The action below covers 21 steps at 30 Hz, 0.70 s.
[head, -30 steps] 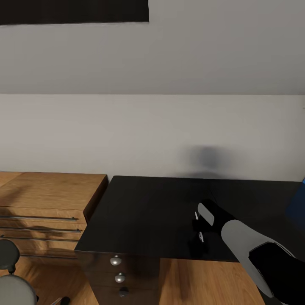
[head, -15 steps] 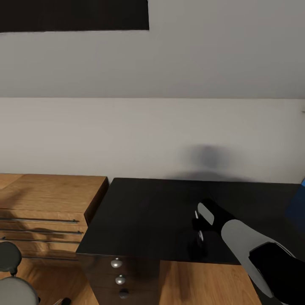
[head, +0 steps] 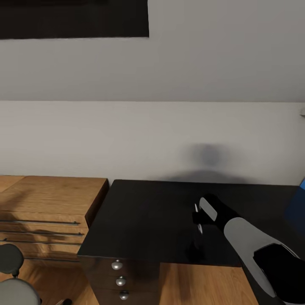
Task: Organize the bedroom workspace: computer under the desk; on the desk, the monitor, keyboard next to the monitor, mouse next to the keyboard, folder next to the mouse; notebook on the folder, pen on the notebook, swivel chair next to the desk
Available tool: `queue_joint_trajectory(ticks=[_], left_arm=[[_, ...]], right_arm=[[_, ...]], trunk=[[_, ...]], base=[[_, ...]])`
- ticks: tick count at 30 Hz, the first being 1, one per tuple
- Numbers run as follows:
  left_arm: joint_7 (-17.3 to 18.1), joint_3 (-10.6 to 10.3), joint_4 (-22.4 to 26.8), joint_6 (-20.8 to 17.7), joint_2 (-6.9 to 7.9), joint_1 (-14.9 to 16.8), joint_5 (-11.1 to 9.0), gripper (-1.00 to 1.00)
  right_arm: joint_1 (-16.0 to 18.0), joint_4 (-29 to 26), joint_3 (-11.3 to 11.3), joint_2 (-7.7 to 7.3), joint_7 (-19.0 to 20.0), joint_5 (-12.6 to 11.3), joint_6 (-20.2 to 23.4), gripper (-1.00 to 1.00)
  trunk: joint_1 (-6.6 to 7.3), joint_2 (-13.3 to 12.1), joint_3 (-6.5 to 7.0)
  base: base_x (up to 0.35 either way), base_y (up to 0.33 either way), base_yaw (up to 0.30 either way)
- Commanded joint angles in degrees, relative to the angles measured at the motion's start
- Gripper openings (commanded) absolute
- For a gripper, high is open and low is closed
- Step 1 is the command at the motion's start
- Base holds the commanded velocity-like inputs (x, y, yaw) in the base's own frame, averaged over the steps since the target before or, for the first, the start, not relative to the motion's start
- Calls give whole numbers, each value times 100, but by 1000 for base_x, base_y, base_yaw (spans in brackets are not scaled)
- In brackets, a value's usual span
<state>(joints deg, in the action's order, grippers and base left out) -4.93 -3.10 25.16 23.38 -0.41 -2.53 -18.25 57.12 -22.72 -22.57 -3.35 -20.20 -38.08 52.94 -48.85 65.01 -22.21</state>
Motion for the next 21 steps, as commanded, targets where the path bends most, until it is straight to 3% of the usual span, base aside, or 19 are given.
queue_joint_trajectory(ticks=[1,21], left_arm=[[-52,-33,10,9,3,-2,-7,100],[-67,-33,0,8,10,-2,-14,100]], right_arm=[[3,-25,-38,-8,-34,-65,12,-100],[-7,-402,-14,-6,-16,-289,59,-100]], trunk=[[22,-38,13],[461,-840,372]], base=[[0,0,0],[0,0,0]])
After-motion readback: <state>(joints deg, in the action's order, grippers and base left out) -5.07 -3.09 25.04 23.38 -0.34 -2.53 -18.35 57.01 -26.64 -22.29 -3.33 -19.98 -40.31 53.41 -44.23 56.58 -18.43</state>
